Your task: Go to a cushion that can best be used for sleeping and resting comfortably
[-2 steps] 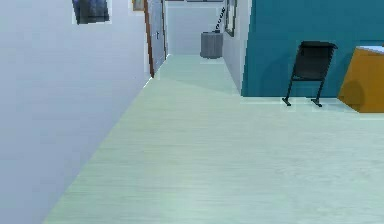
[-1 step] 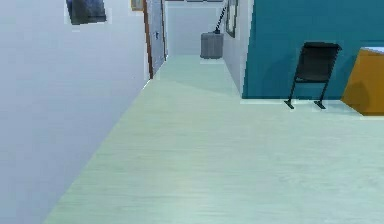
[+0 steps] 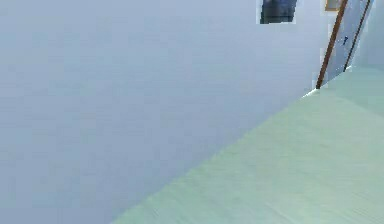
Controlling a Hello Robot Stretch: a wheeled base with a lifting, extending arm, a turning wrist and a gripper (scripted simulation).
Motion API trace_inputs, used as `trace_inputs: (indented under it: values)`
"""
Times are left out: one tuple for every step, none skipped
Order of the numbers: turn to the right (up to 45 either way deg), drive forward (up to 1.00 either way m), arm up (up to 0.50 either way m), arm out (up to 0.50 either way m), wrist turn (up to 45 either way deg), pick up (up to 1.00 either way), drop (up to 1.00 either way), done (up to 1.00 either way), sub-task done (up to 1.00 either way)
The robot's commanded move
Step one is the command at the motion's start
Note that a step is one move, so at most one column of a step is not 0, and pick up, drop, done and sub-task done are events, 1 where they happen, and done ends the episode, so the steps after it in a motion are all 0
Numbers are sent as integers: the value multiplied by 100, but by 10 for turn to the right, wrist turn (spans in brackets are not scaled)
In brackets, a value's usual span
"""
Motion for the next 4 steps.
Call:
trace_inputs:
  values:
    - [-450,0,0,0,0,0,0,0,0]
    - [-60,0,0,0,0,0,0,0,0]
    - [0,60,0,0,0,0,0,0,0]
    - [-450,0,0,0,0,0,0,0,0]
